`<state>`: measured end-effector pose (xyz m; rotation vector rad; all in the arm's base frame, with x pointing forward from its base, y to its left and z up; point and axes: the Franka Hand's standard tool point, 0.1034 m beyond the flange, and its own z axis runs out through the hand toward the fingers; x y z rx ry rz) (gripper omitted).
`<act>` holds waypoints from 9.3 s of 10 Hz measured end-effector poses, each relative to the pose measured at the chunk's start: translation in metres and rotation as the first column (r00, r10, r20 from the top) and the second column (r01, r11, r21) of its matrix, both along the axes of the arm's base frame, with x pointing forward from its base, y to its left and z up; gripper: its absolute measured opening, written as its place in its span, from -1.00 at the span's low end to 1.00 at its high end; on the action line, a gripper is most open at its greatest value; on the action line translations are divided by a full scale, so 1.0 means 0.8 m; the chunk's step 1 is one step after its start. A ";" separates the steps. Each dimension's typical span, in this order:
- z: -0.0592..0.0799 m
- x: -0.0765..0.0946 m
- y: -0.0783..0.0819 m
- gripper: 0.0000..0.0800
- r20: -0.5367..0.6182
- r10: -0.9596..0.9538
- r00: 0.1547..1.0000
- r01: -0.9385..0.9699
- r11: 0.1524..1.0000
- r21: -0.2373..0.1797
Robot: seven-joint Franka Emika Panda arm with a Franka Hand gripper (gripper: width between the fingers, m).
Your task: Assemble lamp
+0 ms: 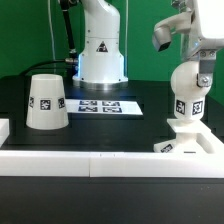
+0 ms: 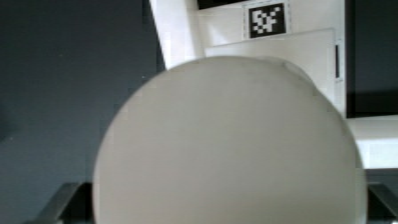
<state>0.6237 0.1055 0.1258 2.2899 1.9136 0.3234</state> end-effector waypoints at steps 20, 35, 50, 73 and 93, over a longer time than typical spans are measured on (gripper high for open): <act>0.003 0.010 0.003 -0.38 -0.004 -0.128 0.992 0.128 0.991 0.035; 0.004 0.017 0.013 0.75 -0.035 -0.289 0.957 0.291 0.955 0.062; 0.003 0.019 0.020 0.75 -0.078 -0.253 0.964 0.256 0.966 0.029; 0.006 0.023 -0.071 0.75 -0.391 -0.319 0.863 0.318 0.946 -0.070; -0.006 -0.001 -0.064 0.44 -0.189 -0.296 0.937 0.305 0.952 0.023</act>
Offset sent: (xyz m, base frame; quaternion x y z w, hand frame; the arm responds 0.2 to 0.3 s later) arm 0.0000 0.0000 0.0000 0.0000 0.0000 0.0650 0.9979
